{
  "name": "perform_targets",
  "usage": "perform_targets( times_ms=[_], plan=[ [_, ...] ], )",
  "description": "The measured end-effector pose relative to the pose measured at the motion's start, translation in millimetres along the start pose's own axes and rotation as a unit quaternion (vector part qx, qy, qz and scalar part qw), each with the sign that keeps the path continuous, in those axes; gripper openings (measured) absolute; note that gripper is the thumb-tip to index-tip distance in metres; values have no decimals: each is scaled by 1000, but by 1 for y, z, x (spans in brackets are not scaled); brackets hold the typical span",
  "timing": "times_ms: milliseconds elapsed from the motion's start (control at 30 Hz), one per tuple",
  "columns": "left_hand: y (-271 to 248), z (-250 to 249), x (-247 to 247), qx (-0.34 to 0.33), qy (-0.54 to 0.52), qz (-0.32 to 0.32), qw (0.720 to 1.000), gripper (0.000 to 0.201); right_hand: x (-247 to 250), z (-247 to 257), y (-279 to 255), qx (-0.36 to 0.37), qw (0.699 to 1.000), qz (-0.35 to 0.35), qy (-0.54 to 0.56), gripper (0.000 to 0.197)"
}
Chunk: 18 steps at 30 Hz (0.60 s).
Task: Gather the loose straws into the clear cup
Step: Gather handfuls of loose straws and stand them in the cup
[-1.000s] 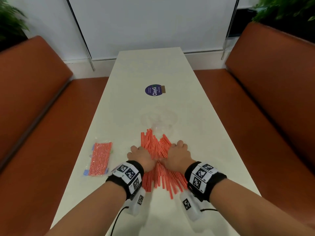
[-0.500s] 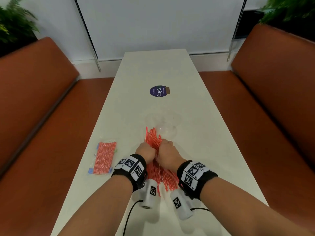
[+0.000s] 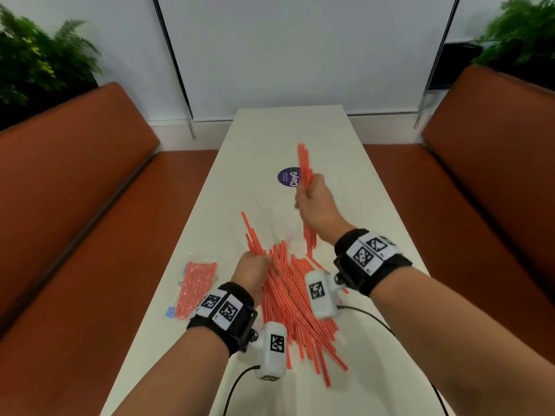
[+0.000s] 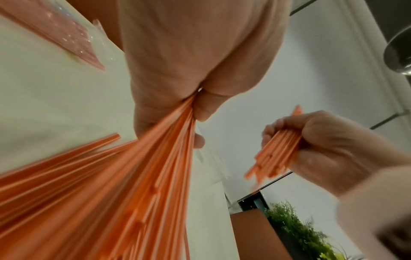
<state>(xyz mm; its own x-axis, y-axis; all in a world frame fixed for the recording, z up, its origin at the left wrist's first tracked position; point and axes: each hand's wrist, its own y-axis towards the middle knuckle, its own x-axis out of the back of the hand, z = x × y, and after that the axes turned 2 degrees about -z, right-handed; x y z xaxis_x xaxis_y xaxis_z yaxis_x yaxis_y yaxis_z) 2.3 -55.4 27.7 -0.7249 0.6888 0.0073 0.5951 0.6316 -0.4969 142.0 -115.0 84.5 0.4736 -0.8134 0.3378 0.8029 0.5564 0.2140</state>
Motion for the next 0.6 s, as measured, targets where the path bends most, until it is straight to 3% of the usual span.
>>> perform_targets(
  times_ms=[67,167,300,400,600],
  plan=[
    [-4,-1,1,-14,-21,7,1000,30,4,8,22,43,995,-71,55,8],
    [-10,-7,1,-38,-61,-1,997,22,-1,-1,45,71,988,-106,86,9],
    [-9,-10,3,-47,-112,-27,992,14,-15,-39,48,69,992,-87,60,8],
    [-5,-9,4,-58,-123,-36,990,12,-22,-63,39,67,994,-70,50,18],
    [3,-4,3,-63,-100,-39,992,12,-25,-72,40,72,996,-47,31,34]
  ],
)
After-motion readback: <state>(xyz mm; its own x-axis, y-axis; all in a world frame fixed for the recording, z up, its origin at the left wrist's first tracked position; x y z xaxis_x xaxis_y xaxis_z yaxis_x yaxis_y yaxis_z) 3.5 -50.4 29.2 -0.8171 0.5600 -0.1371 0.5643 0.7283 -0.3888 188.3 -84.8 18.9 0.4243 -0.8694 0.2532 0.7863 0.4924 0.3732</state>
